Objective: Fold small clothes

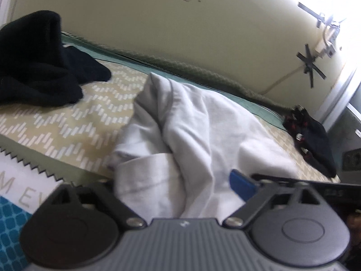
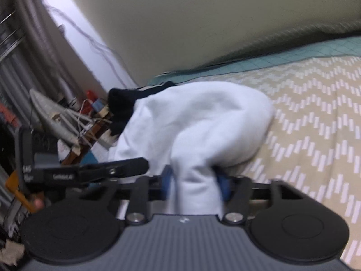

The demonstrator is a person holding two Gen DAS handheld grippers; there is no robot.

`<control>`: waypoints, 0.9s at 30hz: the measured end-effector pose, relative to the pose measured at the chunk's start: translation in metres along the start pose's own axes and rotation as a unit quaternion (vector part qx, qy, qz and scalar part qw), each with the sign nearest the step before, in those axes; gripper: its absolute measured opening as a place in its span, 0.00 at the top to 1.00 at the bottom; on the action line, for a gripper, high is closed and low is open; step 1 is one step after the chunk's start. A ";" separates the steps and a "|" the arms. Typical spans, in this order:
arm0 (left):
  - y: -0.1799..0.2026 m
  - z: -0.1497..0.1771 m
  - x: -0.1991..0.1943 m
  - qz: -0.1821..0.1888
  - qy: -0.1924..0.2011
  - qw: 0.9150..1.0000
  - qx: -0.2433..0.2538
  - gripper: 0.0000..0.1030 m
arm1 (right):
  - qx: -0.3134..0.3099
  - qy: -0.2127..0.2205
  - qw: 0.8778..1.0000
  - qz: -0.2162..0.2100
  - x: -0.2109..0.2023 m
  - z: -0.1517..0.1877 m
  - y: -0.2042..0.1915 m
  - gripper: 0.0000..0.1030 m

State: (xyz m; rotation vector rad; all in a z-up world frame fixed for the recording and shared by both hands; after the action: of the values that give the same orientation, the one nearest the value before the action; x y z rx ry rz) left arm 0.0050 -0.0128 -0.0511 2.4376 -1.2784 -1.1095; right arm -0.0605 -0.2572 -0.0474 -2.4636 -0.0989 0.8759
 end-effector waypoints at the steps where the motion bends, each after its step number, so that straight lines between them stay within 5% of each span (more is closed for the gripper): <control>1: 0.003 -0.001 0.000 0.003 -0.003 1.000 -0.013 0.41 | 0.008 0.003 1.000 -0.002 -0.004 0.000 0.001 0.76; 3: 0.010 -0.006 0.006 0.044 -0.013 0.998 -0.047 0.45 | 0.003 0.022 1.000 -0.008 -0.020 -0.001 -0.003 0.83; 11: 0.105 -0.001 0.066 0.128 -0.068 0.989 0.029 0.49 | -0.044 0.125 0.989 0.068 -0.128 -0.007 0.008 0.85; 15: 0.124 0.008 0.087 0.101 -0.086 0.990 0.050 0.44 | -0.013 0.117 0.987 0.110 -0.151 0.008 0.044 0.84; 18: 0.125 0.007 0.084 0.062 -0.083 0.992 0.065 0.23 | 0.015 0.107 0.987 0.117 -0.147 0.020 0.066 0.80; 21: 0.119 0.004 0.070 0.018 -0.068 0.995 0.076 0.03 | 0.057 0.092 0.988 0.107 -0.141 0.024 0.083 0.52; 27: 0.119 0.011 0.072 0.028 -0.096 0.992 0.084 0.00 | 0.084 0.077 0.990 0.080 -0.152 0.033 0.104 0.43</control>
State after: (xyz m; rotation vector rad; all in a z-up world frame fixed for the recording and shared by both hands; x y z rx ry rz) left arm -0.0524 -0.1392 -0.0424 2.4433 -1.5449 -1.2961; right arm -0.2113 -0.3678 -0.0343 -2.3945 0.2215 0.7238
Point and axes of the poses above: each gripper's, at about its wrist camera, not at the fingertips, and x roughly the way its jaws point, y to its right, z to its underside, the point moved 2 cm from there along x, roughly the way its jaws point, and after that the axes turned 9 degrees about z, right-handed, at the moved point
